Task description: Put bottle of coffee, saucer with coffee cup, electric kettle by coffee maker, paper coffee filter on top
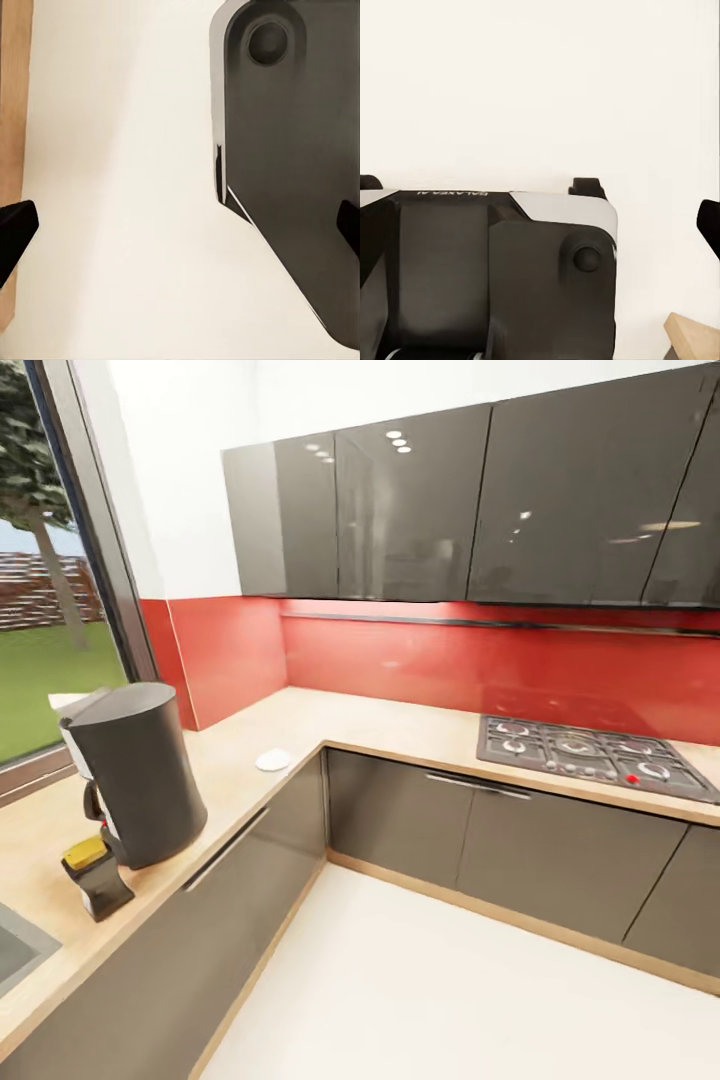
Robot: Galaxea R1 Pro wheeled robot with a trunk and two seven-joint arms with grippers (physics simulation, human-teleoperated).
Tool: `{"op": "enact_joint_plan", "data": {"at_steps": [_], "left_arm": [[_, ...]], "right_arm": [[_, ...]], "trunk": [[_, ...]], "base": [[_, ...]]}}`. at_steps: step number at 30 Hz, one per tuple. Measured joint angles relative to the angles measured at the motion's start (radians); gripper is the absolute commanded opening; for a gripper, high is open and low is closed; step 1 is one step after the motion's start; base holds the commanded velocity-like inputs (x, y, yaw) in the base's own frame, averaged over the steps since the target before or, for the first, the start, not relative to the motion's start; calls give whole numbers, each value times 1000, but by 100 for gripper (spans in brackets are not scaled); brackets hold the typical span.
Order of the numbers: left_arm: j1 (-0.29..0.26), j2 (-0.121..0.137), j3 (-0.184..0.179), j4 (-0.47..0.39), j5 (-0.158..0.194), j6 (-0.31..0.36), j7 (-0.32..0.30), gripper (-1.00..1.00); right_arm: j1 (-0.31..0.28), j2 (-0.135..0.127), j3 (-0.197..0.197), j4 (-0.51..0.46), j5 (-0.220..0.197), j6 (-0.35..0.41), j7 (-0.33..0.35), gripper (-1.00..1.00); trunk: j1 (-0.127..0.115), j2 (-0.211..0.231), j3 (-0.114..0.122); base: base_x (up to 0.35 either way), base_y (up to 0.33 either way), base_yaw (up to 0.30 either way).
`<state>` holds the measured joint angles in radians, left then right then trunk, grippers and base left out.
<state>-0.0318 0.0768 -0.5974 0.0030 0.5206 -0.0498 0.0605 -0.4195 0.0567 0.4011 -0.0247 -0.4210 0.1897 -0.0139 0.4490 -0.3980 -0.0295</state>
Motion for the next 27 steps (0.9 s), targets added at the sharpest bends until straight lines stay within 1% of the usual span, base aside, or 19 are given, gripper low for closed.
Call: {"op": "enact_joint_plan", "data": {"at_steps": [8, 21, 22, 27], "left_arm": [[0, 0, 0, 0, 0, -1, 0, 100], [0, 0, 1, 0, 1, -1, 0, 100], [0, 0, 1, 0, 1, -1, 0, 100], [1, 0, 2, 0, 1, -2, 0, 100]], "right_arm": [[0, 0, 0, 0, 0, 0, 0, 100], [0, 1, 3, 2, 5, -17, 5, 100], [0, 0, 3, 1, 6, -33, 5, 100], [2, 0, 2, 2, 6, -52, 5, 100]], "trunk": [[0, 0, 0], [0, 0, 0], [0, 0, 0], [0, 0, 0]], "base": [[311, -128, -292], [334, -5, -18], [334, 0, 0], [335, 0, 0]]}}
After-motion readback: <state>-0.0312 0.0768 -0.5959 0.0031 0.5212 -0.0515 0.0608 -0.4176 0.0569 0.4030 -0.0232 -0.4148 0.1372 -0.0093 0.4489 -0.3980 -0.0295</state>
